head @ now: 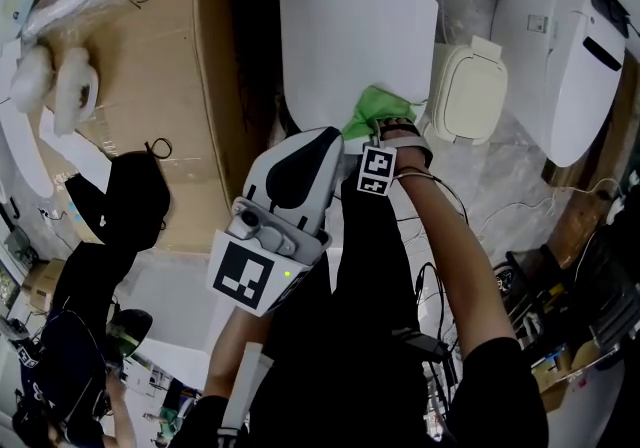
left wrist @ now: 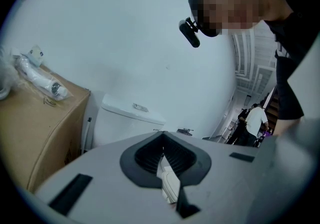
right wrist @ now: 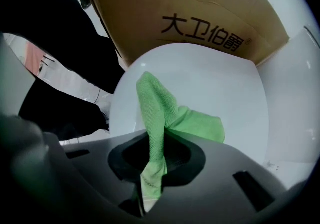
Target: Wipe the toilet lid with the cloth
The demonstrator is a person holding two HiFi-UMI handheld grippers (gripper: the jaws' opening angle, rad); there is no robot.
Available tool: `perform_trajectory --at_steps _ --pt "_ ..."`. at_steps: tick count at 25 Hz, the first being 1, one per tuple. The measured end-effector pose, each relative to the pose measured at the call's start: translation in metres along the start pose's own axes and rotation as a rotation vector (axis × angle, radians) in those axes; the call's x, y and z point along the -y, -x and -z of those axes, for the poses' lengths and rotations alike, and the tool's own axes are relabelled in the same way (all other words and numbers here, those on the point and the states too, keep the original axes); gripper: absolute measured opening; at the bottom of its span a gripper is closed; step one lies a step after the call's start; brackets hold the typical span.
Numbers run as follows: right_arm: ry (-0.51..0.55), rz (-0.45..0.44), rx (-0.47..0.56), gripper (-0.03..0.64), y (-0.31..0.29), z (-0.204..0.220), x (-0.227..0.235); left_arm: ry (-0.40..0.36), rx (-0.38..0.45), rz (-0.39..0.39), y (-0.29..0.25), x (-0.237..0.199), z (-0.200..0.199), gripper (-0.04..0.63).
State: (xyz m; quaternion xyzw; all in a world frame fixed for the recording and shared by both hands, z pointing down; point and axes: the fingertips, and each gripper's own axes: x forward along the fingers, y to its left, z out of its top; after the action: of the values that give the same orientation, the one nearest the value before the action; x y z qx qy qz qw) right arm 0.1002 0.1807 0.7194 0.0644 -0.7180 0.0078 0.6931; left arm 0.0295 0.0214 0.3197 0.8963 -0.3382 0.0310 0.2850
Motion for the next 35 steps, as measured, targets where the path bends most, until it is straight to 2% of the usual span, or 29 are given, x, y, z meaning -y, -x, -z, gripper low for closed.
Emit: perform_trajectory --at_steps 6,10,13,15,18,23,26,29,32,35 --pt "0.054 -0.082 0.015 0.051 0.002 -0.014 -0.082 -0.002 -0.002 -0.002 0.003 0.011 0.009 0.002" --pt "0.084 -0.216 0.000 0.051 0.002 -0.007 -0.120 -0.004 -0.001 0.004 0.001 0.021 0.015 0.002" --pt "-0.015 -0.214 0.091 0.051 0.013 -0.006 -0.121 -0.005 -0.010 0.010 0.000 0.026 0.019 0.002" --pt "-0.140 -0.147 0.191 0.051 0.030 -0.009 -0.099 -0.008 -0.015 0.012 -0.001 0.027 0.021 0.002" --pt "-0.327 0.012 0.318 0.051 0.065 0.002 -0.040 0.000 -0.013 0.007 -0.003 0.027 0.022 0.002" --pt "-0.567 0.290 0.418 0.051 0.113 0.049 0.083 0.001 -0.004 0.009 -0.010 0.027 0.018 0.002" --pt "-0.692 0.411 0.425 0.051 0.126 0.081 0.156 -0.003 -0.004 0.009 -0.013 0.027 0.015 0.002" --pt "-0.827 0.491 0.399 0.051 0.125 0.115 0.219 -0.005 -0.005 0.008 -0.017 0.025 0.013 0.002" --pt "-0.952 0.506 0.345 0.051 0.105 0.150 0.263 -0.003 -0.006 0.006 -0.023 0.023 0.011 0.002" --pt "-1.014 0.484 0.239 0.051 0.075 0.179 0.286 0.001 -0.005 0.006 -0.027 0.019 0.009 0.002"
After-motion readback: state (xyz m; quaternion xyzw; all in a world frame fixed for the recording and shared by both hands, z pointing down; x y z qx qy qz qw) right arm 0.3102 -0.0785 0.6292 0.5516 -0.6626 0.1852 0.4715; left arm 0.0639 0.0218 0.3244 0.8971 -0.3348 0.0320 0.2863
